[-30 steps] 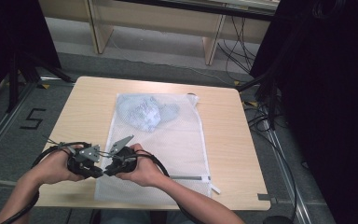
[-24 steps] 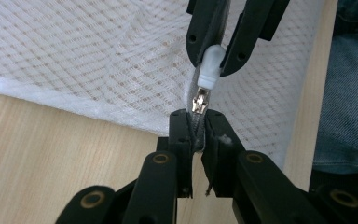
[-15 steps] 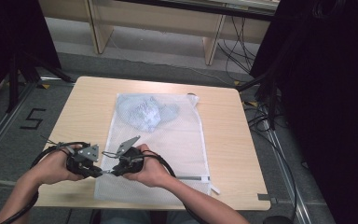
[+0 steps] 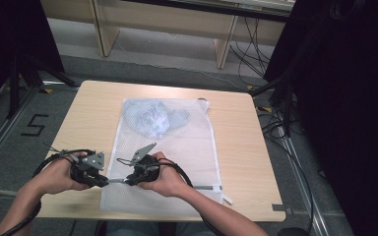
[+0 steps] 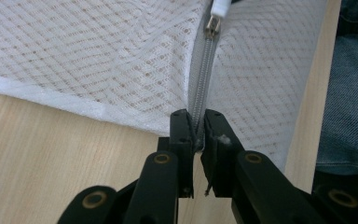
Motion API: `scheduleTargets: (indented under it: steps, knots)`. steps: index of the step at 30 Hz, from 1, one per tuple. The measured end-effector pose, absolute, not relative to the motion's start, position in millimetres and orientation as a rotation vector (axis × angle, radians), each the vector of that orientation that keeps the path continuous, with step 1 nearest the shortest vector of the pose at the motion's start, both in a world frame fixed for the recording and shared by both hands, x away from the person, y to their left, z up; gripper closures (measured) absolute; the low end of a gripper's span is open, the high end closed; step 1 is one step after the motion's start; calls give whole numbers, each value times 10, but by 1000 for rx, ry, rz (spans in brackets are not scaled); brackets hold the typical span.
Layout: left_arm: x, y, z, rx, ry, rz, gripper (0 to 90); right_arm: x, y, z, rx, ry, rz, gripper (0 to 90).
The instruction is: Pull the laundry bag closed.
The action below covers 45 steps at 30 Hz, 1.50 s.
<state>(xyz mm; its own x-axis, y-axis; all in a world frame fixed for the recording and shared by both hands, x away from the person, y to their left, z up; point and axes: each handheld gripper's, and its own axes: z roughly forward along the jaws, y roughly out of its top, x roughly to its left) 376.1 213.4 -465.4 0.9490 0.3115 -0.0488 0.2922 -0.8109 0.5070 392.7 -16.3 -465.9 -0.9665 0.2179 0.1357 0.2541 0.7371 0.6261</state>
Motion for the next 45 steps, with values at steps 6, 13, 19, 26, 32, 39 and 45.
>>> scheduleTargets:
  steps: [6, 13, 19, 26, 32, 39, 45]
  knots:
    - [3763, 2155, -4657, 2572, 449, 55, 831, 3936, -240, -4667, -427, -2854, -1057, 872]
    - [3797, 2121, -4601, 2649, 378, 79, 829, 3947, -249, -4656, -402, -2891, -1034, 872]
    - [3757, 2124, -4649, 2570, 434, 70, 830, 3962, -285, -4682, -421, -2832, -1057, 873]
    - [3753, 2133, -4646, 2572, 427, 78, 830, 3950, -349, -4661, -478, -2835, -1011, 873]
    - [3752, 2136, -4658, 2581, 414, 96, 830, 3976, -506, -4672, -533, -2829, -976, 873]
    - [3749, 2135, -4672, 2568, 435, 84, 830, 3970, -642, -4679, -565, -2815, -969, 873]
    - [3754, 2133, -4673, 2568, 423, 89, 830, 3975, -710, -4682, -558, -2816, -974, 873]
